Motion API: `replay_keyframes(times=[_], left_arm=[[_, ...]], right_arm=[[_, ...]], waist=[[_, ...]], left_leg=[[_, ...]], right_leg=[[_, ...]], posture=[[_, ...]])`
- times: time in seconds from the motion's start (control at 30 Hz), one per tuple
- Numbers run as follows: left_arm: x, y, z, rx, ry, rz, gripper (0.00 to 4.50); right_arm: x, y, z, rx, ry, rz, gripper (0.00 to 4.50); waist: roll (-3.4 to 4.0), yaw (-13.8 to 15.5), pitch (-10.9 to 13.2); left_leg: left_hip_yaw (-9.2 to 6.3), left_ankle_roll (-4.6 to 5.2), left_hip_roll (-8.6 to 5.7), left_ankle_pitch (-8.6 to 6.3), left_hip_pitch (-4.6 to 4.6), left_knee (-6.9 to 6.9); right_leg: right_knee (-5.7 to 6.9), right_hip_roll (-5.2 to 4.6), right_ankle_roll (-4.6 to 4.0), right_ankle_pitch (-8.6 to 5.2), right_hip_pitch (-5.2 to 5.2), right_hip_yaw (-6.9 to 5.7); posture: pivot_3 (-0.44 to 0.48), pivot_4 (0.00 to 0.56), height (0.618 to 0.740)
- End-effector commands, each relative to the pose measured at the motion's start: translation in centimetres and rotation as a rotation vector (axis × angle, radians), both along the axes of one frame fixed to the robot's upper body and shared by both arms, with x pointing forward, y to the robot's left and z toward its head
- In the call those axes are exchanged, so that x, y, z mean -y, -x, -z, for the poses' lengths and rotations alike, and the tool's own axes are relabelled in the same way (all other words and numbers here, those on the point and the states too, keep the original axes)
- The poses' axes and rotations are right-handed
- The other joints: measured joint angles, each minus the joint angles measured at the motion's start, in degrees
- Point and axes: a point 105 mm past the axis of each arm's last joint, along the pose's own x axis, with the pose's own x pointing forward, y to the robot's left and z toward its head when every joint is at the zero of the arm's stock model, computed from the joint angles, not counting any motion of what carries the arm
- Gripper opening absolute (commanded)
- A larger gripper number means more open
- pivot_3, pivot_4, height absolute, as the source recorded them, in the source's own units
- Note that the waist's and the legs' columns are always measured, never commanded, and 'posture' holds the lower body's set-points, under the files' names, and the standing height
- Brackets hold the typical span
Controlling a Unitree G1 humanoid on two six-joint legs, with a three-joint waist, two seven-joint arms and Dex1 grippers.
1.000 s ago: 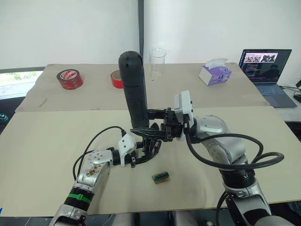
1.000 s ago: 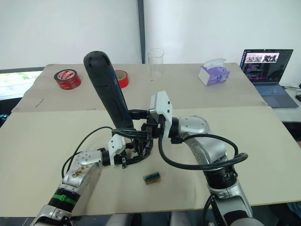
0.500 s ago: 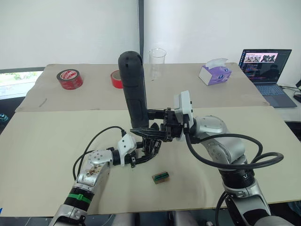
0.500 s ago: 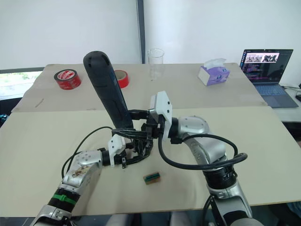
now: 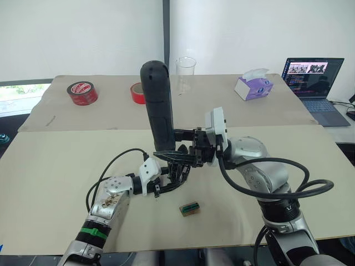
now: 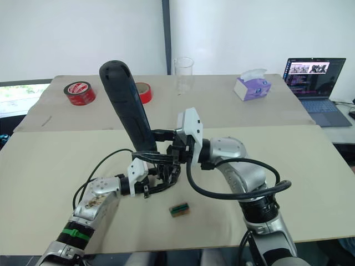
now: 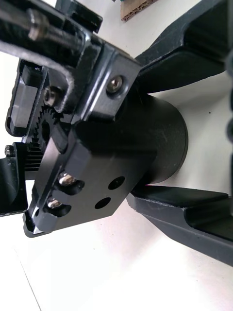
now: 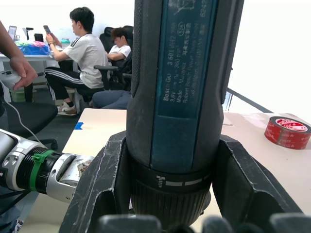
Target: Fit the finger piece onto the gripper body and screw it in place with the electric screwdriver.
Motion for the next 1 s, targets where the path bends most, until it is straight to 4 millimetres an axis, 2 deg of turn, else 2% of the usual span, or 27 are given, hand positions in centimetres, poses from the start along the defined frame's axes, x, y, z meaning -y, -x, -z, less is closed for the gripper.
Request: replay_keyframes(times=[0.03, 0.27, 0.8, 1.0], left_arm=[[-0.2, 1.2, 2.9, -0.117, -0.061, 0.013, 2.25], [-0.2, 1.2, 2.9, -0.117, -0.062, 0.014, 2.25], [-0.1, 1.1, 2.8, -0.112, -0.065, 0.021, 2.25], [-0.4, 1.1, 2.7, -0.118, -0.073, 0.024, 2.25]], right_arm=[[0.0, 0.5, -1.2, 0.033, -0.05, -0.02, 1.93], [-0.1, 0.5, -1.1, 0.031, -0.049, -0.018, 1.93], [-0.1, -0.8, 1.1, -0.057, 0.029, 0.053, 1.93], [-0.1, -1.3, 2.6, -0.066, 0.067, 0.092, 1.93]], waist=[[0.0, 0.0, 0.0], [0.0, 0.0, 0.0], [0.01, 0.0, 0.0], [0.04, 0.0, -0.1]], left_leg=[[0.0, 0.0, 0.0, 0.0, 0.0, 0.0], [0.0, 0.0, 0.0, 0.0, 0.0, -0.01], [-0.01, 0.0, 0.0, 0.0, 0.04, -0.01], [-0.02, 0.0, 0.0, 0.0, 0.08, -0.02]], right_leg=[[0.0, 0.0, 0.0, 0.0, 0.0, 0.0], [-0.01, -0.01, 0.0, 0.0, 0.0, -0.01], [0.0, -0.05, -0.05, -0.03, 0.03, -0.01], [0.0, -0.05, -0.05, -0.03, 0.06, -0.01]], posture=[[0.0, 0.15, 0.74], [0.0, 0.15, 0.74], [0.0, 0.15, 0.74], [0.0, 0.15, 0.74]])
